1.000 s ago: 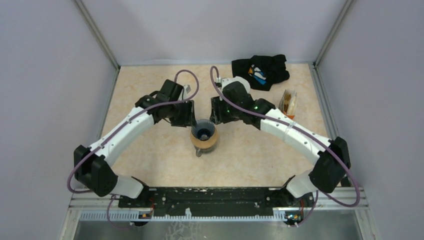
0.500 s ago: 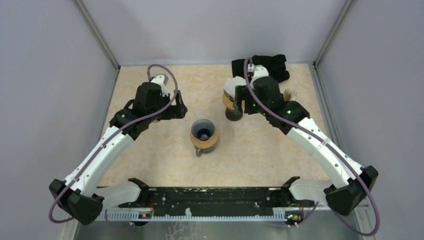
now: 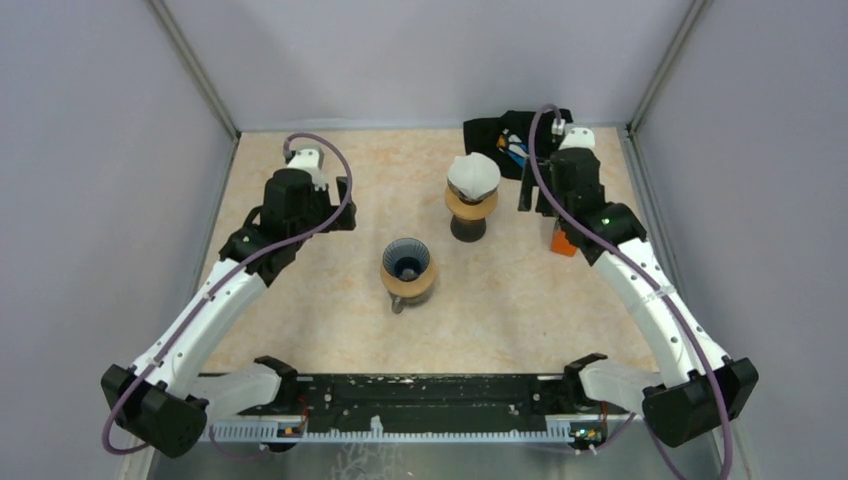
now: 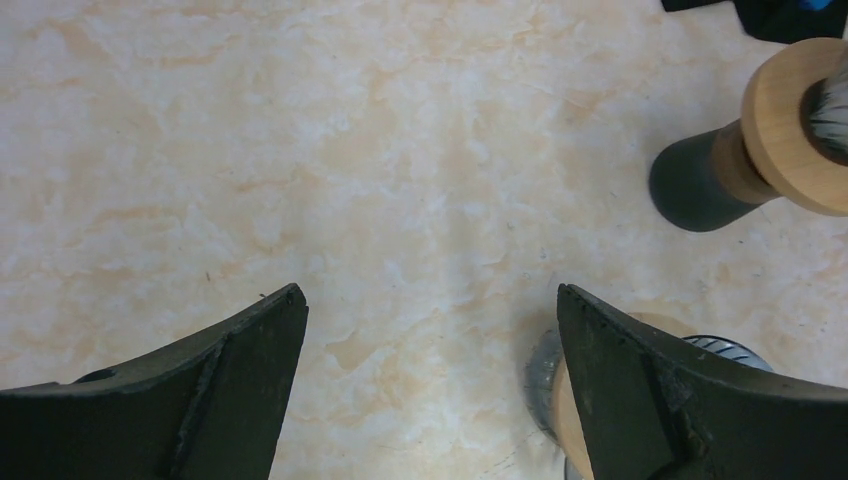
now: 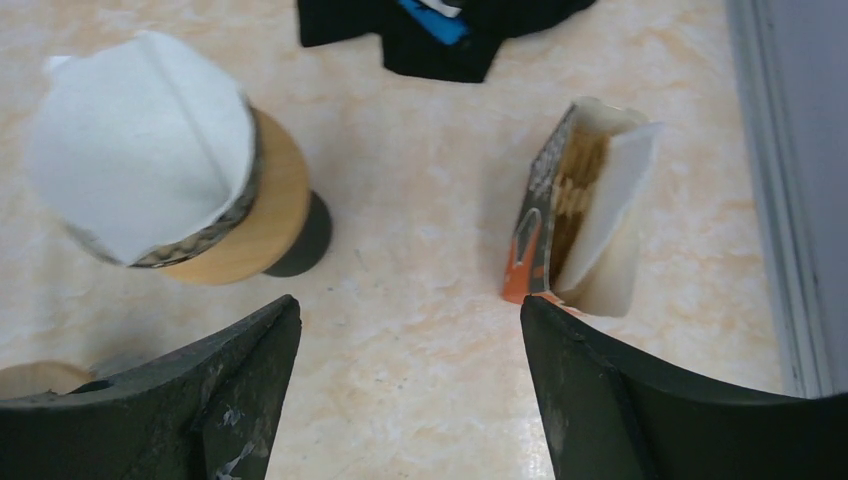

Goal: Place the coffee filter in the dripper
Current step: Pick up a coffee filter from the coffee filter holder.

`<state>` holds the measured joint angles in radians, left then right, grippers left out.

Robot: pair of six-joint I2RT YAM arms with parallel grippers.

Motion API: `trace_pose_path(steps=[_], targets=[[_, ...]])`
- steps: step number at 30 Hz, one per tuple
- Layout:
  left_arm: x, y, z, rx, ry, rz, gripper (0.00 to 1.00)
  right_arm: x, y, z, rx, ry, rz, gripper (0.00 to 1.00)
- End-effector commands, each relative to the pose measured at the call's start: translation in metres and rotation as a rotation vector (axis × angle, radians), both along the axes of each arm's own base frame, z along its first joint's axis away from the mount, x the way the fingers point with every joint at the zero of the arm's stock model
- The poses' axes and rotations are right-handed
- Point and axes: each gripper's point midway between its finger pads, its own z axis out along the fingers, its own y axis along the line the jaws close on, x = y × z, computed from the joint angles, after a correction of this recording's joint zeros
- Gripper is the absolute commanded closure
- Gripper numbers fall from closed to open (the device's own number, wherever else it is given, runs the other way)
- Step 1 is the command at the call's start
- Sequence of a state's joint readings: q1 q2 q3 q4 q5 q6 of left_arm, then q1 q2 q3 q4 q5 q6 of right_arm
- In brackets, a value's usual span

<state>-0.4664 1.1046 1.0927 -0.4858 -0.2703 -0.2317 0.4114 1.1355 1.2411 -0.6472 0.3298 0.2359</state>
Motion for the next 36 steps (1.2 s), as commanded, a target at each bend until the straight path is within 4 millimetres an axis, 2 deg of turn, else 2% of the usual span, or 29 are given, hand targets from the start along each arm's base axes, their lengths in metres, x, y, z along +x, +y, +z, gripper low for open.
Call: trace_pose_path(steps=[1,7,14,24,36], targets=[[0.009,0.014,0.002,0.011,-0.087,0.016,0.01,0.011,-0.044,0.008,-0.005,-0.079,-0.151,0.19],[0.008,0.018,-0.012,-0.013,-0.067,-0.016,0.01,0.027,-0.077,0.001,0.018,-0.130,-0.244,0.24],[0.005,0.025,-0.010,-0.008,-0.090,-0.001,0.01,0.040,-0.106,-0.016,0.061,-0.172,-0.350,0.33],[0.000,0.035,0.000,-0.014,-0.146,0.036,0.01,0.059,-0.117,-0.037,0.064,-0.189,-0.383,0.50],[-0.001,0.039,-0.002,-0.004,-0.149,0.053,0.01,0.066,-0.133,-0.067,0.024,-0.137,-0.454,0.65]])
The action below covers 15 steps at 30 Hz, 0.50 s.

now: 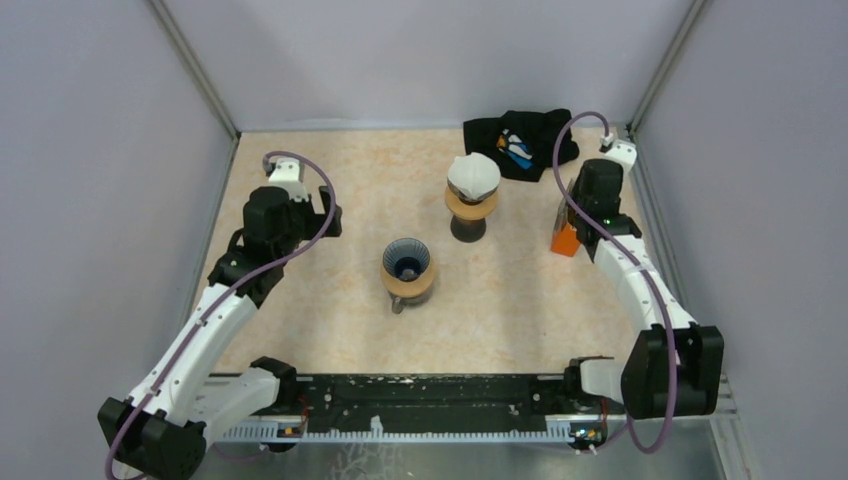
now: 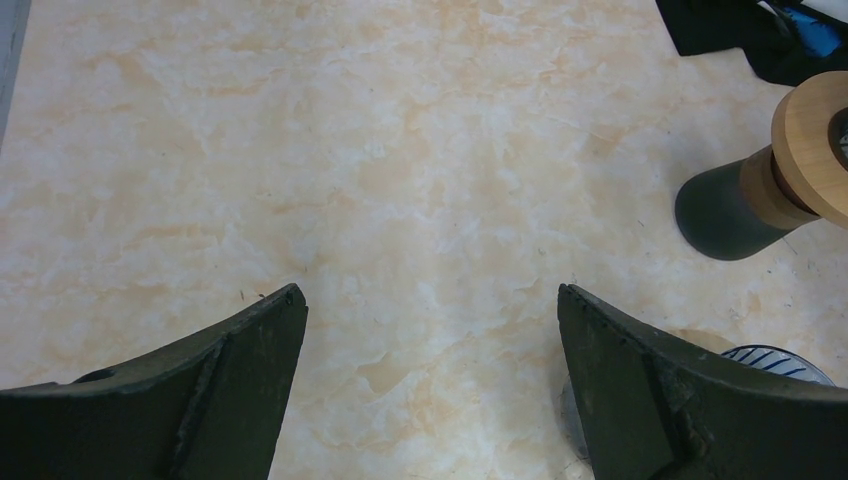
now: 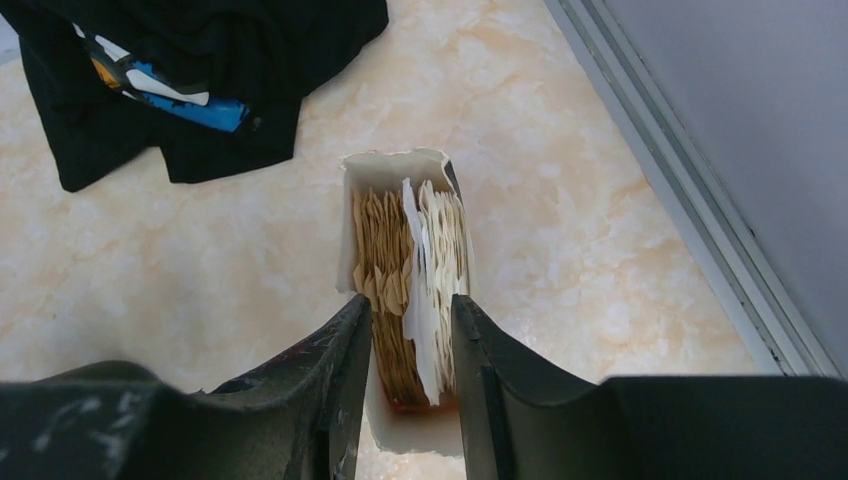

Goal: Place the coffee filter in the dripper
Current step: Pick up a coffee filter from the coffee filter holder.

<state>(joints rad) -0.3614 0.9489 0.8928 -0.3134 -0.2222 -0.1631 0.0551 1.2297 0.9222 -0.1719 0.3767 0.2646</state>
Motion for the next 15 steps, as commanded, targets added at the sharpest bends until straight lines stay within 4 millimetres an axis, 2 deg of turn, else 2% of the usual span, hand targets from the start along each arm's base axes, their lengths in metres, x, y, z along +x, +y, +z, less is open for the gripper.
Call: trace_pose_path(steps=[1,6,12,15], targets=[[0.004,0.005,0.004,0.004,-0.029,0.023,0.01,0.010,-0.010,0.011,-0.005,-0.062,-0.045,0.66],[0.005,0.006,0.003,0.008,-0.026,0.029,0.01,0.013,-0.009,0.002,-0.004,-0.050,-0.040,0.74],[0.006,0.005,-0.002,0.012,-0.012,0.025,0.01,0.013,-0.010,-0.007,-0.008,-0.027,-0.042,0.77],[0.006,0.005,-0.003,0.012,-0.009,0.025,0.01,0.013,-0.010,-0.008,-0.010,-0.023,-0.041,0.83]])
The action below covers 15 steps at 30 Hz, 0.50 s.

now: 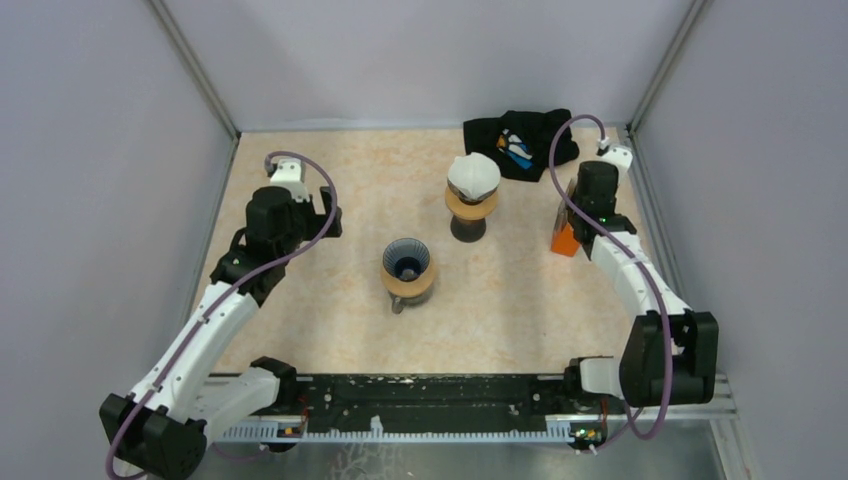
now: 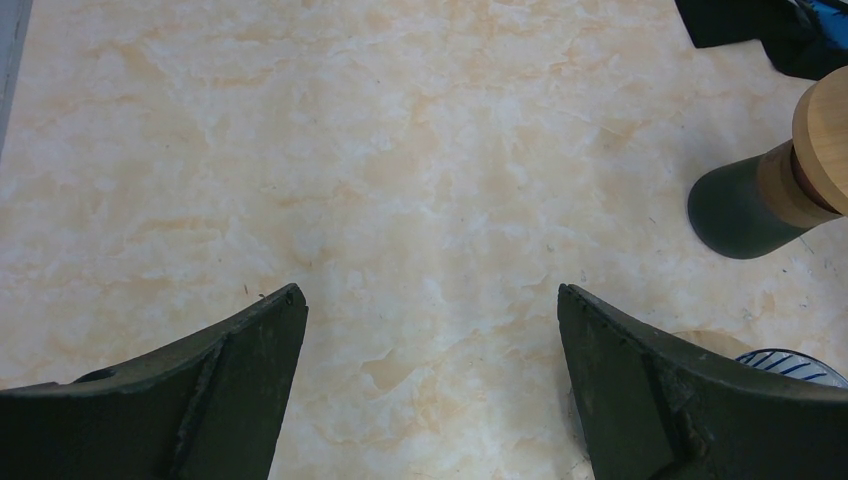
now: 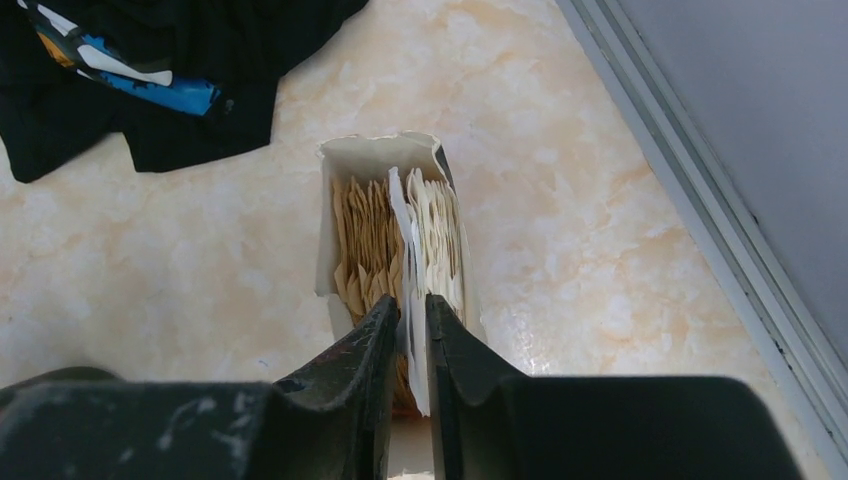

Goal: Place the coffee filter in the dripper
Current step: Pick up a coffee filter from the coffee filter holder.

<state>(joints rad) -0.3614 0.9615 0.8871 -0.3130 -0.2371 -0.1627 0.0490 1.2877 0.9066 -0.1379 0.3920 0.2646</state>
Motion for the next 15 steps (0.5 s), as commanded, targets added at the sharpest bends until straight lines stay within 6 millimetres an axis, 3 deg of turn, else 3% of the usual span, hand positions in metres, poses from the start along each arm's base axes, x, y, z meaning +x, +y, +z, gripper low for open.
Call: trace_pose_path(steps=[1,5,15], targets=[[0.004,0.002,0.003,0.001,-0.024,0.011,0.01,0.007,-0.005,0.013,-0.002,-0.059,-0.020,0.86],[0.005,0.002,0.001,0.003,-0.019,0.010,0.00,0.004,-0.005,0.019,-0.006,-0.065,-0.018,1.00],[0.005,0.000,-0.001,0.001,-0.010,0.000,0.01,-0.006,-0.003,0.045,-0.023,-0.069,0.014,1.00]])
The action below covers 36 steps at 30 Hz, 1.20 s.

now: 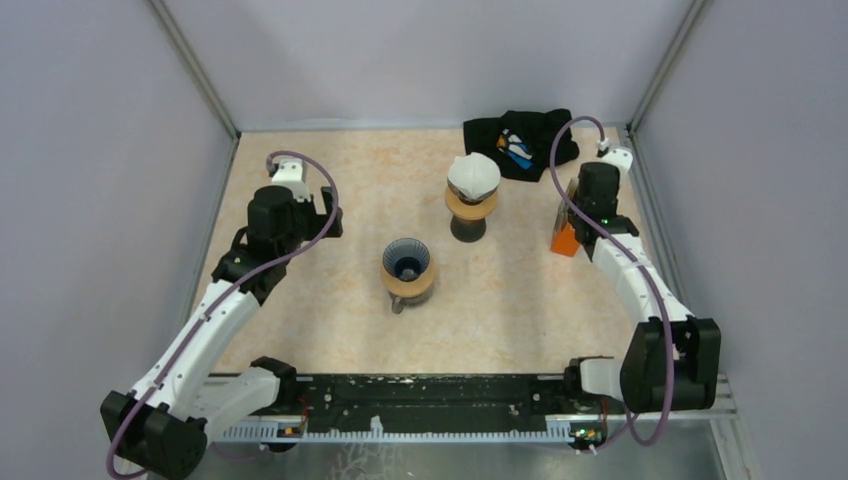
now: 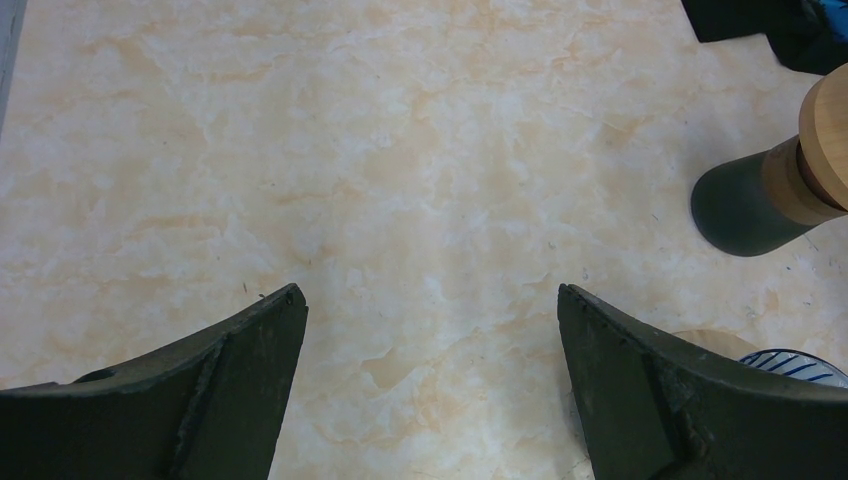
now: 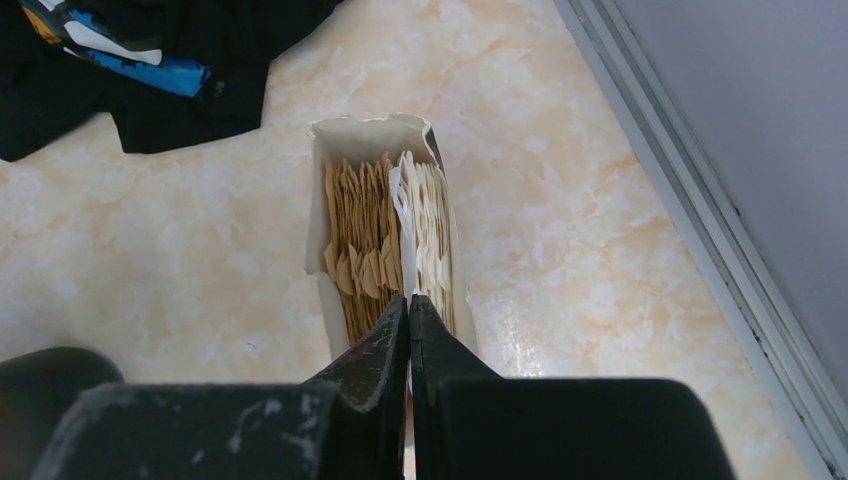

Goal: Place the coffee filter in the dripper
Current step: Pick up a coffee filter from the coffee filter holder, then pass from the right arm to the left

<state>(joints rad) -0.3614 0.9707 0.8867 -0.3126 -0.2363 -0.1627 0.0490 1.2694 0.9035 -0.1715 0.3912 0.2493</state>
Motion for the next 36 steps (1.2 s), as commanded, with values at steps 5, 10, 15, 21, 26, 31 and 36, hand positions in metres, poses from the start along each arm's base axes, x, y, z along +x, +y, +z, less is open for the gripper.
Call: trace_pose_path(steps=[5,10,15,21,26,31,36], targets=[[0.004,-0.003,0.001,-0.010,-0.014,-0.014,0.00,-0.004,0.004,0.063,-0.010,-0.108,0.039,1.00],[0.004,-0.004,0.001,-0.011,-0.013,-0.022,0.00,-0.008,0.011,0.075,-0.014,-0.108,0.061,1.00],[0.004,-0.004,0.002,-0.008,-0.019,-0.028,0.00,-0.013,0.027,0.093,-0.015,-0.123,0.102,1.00],[0.002,-0.017,0.006,-0.011,-0.036,-0.115,0.00,-0.022,0.051,0.116,-0.023,-0.139,0.168,1.00],[-0.002,-0.026,0.008,-0.024,-0.050,-0.177,0.00,-0.034,0.069,0.137,-0.017,-0.154,0.241,1.00],[-0.008,-0.043,0.011,-0.045,-0.063,-0.287,0.01,-0.050,0.095,0.158,-0.001,-0.163,0.367,1.00],[-0.013,-0.057,0.013,-0.058,-0.077,-0.379,0.00,-0.067,0.131,0.174,0.047,-0.179,0.543,1.00]])
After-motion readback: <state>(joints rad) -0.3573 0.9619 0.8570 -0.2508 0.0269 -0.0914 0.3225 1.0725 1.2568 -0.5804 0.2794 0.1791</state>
